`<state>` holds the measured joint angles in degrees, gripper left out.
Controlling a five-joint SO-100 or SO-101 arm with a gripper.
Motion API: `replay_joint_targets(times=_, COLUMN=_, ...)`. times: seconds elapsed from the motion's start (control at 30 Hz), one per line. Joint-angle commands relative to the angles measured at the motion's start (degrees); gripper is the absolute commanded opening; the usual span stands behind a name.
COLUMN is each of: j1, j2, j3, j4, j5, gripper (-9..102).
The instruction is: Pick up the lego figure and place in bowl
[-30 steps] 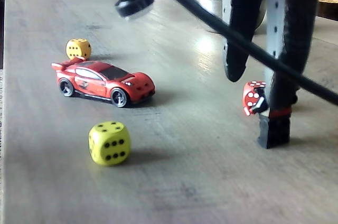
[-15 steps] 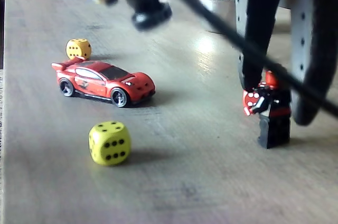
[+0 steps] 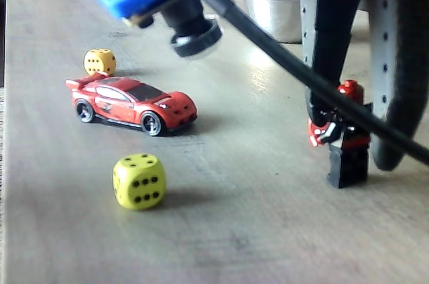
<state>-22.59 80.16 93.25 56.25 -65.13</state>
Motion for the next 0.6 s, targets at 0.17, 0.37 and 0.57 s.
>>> replay_joint_targets(times=0.17, j1=0.18, j2=-0.62, j3=-0.44, j4=-0.44, j5=-0.26, gripper=28)
replay_joint_targets(times=0.37, j1=0.0, j2=-0.62, j3=-0.44, j4=-0.62, j5=-0.26, gripper=28)
replay_joint_targets(times=0.57, j1=0.0, j2=-0.62, j3=-0.44, j4=-0.7, j5=-0.26, gripper=27)
